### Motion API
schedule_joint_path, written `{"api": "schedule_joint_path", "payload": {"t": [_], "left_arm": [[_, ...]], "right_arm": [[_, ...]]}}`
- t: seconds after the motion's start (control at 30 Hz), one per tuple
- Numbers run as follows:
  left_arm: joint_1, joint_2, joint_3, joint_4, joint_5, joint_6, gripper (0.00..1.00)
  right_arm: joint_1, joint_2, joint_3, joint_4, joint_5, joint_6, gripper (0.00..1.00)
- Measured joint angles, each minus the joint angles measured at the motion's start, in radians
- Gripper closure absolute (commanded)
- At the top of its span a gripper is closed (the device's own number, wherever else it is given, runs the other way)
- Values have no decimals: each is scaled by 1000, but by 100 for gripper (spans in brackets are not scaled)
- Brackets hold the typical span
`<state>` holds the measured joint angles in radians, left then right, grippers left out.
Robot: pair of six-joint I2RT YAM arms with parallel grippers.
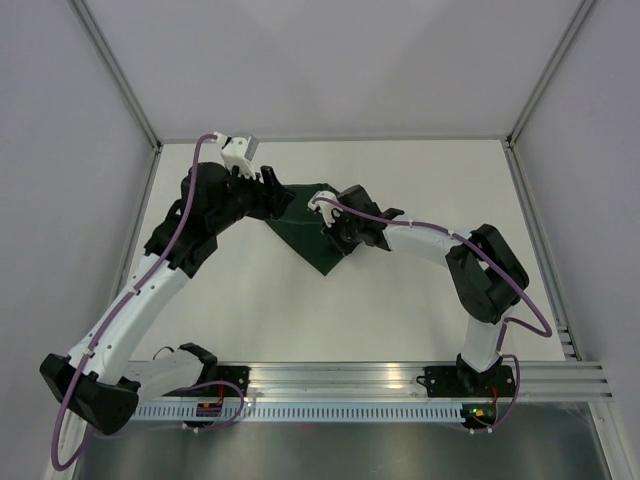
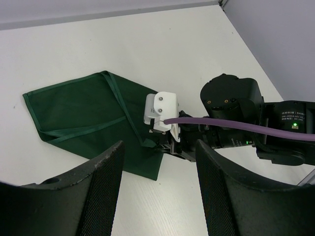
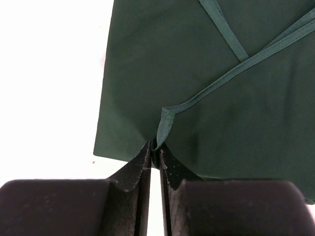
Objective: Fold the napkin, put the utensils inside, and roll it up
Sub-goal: Fold the napkin at the center of the board.
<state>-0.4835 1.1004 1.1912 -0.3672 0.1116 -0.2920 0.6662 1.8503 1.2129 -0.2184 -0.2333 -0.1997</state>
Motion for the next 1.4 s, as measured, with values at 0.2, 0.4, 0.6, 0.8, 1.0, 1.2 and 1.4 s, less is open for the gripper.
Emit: {"api": "schedule_joint_path", "payload": {"t": [0.2,0.4,0.6,0.8,1.0,1.2,1.4], "left_arm": [[0,0,-7,13,0,-7,35],[0,1,-14,26,0,-11,35],[0,6,-15,34,-1,-17,35],[0,23,-15,34,-4,-19,35],[0,36,-17,34,-8,-27,32],[0,36,-20,34,-21,-31,32],[0,37,-20,34,-32,-32,32]], "right_arm": [[5,1,-5,0,-1,-9,83],[6,1,-21,-3,-2,-17,77],[6,1,-31,-10,-21,-22,71],[7,1,-31,-26,-49,-23,63],[11,1,-31,-37,-81,-25,63],[13,0,-28,-49,-102,-24,63],[13,-2,-16,-66,-126,-24,63]]}}
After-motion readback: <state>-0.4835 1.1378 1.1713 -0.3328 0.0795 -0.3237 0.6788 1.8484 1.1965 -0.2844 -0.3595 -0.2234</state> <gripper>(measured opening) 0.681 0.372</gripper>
